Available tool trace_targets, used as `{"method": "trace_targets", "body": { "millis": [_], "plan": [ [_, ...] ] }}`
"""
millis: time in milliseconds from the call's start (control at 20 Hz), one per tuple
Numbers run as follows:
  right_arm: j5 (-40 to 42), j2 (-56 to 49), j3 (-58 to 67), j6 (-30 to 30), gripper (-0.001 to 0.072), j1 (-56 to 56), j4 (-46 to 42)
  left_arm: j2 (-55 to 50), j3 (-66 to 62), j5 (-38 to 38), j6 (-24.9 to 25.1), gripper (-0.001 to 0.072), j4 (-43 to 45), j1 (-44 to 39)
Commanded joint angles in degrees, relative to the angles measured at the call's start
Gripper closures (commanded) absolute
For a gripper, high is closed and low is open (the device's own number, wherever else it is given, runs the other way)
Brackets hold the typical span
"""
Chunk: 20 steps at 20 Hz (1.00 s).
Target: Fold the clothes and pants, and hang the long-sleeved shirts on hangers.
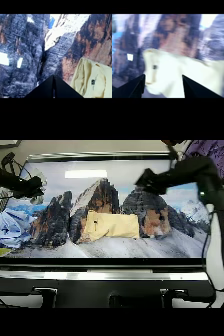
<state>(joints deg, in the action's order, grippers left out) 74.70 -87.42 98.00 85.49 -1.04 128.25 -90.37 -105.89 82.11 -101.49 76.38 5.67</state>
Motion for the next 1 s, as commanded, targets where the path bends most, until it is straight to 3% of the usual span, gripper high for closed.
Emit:
{"method": "trace_targets", "body": {
  "millis": [0,200,350,500,850,900,950],
  "plan": [
    [7.6,0.9,-11.0,9.9,0.0173,-13.3,5.4,0.0,0.0,0.0,0.0,0.0692,0.0,0.1],
    [0.1,0.0,-30.2,18.9,0.0174,-14.5,10.9,0.0,0.0,0.0,0.0,0.0692,0.0,0.1],
    [-5.7,-3.2,-37.6,22.9,0.0174,-11.8,14.3,0.0,0.0,0.0,0.0,0.0691,0.0,0.1],
    [-8.9,-7.2,-38.2,26.4,0.0182,-8.3,18.2,0.0,0.0,0.0,0.0,0.0691,0.0,0.1],
    [-18.9,-9.6,-38.2,28.0,0.0201,-1.7,22.7,0.0,0.0,0.0,0.0,0.0691,0.0,0.1],
    [-20.2,-9.6,-38.2,28.0,0.0212,-0.8,22.6,0.0,0.0,0.0,0.0,0.0692,0.0,0.1],
    [-21.0,-9.6,-38.2,28.0,0.0277,0.0,22.7,0.0,0.0,0.0,0.0,0.0692,0.0,0.1]
  ]
}}
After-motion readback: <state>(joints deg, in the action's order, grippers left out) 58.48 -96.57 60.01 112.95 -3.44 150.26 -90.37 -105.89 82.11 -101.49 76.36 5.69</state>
